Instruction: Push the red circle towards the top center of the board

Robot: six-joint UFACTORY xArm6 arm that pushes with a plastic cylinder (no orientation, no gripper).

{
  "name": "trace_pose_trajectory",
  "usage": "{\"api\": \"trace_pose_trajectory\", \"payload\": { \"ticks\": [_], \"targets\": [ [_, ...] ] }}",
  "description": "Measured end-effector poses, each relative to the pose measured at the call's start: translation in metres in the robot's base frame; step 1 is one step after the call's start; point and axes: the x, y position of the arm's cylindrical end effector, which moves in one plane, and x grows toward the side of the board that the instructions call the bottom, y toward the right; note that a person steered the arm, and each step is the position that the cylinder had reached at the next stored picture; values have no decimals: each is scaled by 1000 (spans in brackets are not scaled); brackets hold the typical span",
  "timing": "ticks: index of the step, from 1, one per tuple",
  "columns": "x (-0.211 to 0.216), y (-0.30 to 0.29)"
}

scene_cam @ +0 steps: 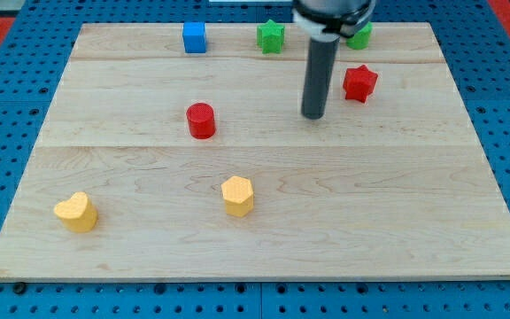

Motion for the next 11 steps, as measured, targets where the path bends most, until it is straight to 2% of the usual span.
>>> {"api": "trace_pose_trajectory", "payload": {
  "ticks": [2, 3, 4, 5, 7, 9, 11],
  "targets": [
    [53, -88],
    [48, -129],
    [23, -153],
    [4, -159],
    [-1, -162],
    [-29, -160],
    [-38, -110]
  ]
}}
